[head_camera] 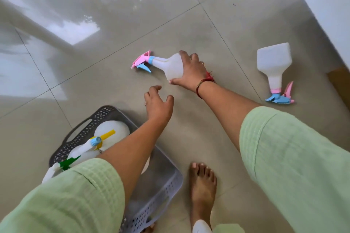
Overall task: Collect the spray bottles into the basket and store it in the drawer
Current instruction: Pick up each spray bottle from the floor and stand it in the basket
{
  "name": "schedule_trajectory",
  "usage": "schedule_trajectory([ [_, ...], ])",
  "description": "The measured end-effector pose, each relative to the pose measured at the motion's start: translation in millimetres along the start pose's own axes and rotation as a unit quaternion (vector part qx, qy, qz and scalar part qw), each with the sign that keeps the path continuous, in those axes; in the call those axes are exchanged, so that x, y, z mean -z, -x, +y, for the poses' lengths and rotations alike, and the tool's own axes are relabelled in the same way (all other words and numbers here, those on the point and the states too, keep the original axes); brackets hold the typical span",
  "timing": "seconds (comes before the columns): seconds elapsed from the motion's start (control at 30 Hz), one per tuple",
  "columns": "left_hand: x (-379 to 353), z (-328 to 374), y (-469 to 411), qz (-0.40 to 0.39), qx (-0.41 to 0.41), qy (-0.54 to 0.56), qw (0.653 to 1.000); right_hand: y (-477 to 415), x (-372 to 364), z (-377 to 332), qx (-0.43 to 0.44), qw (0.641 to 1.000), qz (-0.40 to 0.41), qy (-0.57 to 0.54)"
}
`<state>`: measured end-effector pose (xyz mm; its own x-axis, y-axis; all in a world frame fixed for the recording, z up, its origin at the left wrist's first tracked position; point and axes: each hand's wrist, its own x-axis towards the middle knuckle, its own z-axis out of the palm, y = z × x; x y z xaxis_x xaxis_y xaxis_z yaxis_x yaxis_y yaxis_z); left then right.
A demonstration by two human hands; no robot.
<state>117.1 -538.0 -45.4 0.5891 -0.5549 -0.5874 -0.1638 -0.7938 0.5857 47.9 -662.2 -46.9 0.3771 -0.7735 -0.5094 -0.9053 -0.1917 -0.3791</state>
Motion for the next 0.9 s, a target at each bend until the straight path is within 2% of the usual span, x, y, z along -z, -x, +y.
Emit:
schedule_trajectory([
  [0.1,4.4,8.7,3.3,-0.001,0.008,0.048,0.999,10.2,4.6,-0.1,-0.028,0.998,0.025,-0.053],
  [0.2,15.0,23.8,23.5,-0.002,0.038,0.138,0.99,53.3,10.9,1.7,-0.064,0.981,0.071,-0.166],
  [0.3,32.1,43.2,52.7,-0.084,0.103,0.21,0.969,117.0,18.8,0.1,-0.084,0.962,0.098,-0.239],
  [0.4,52.8,59.0,86.2,-0.153,0.119,0.276,0.941,183.0,22.9,-2.6,-0.072,0.959,0.091,-0.258],
  [0.47,66.6,61.8,109.9,-0.155,0.109,0.277,0.942,224.5,25.0,-6.7,-0.067,0.954,0.076,-0.281],
  [0.57,86.4,57.0,146.7,-0.169,0.101,0.278,0.94,270.5,33.4,-20.3,-0.104,0.927,0.034,-0.358],
  [0.63,99.8,51.9,172.3,-0.166,0.082,0.259,0.948,293.5,37.8,-30.3,-0.126,0.91,-0.018,-0.395],
  [0.73,111.8,37.5,201.3,-0.167,0.042,0.171,0.97,318.5,40.8,-43.2,-0.155,0.903,-0.093,-0.391],
  [0.8,113.7,18.8,211.4,-0.159,-0.006,0.073,0.985,327.3,43.3,-53.0,-0.165,0.905,-0.058,-0.387],
  [0.9,110.1,-11.4,218.7,-0.136,-0.058,-0.051,0.988,329.7,50.7,-66.2,-0.176,0.891,0.055,-0.415],
])
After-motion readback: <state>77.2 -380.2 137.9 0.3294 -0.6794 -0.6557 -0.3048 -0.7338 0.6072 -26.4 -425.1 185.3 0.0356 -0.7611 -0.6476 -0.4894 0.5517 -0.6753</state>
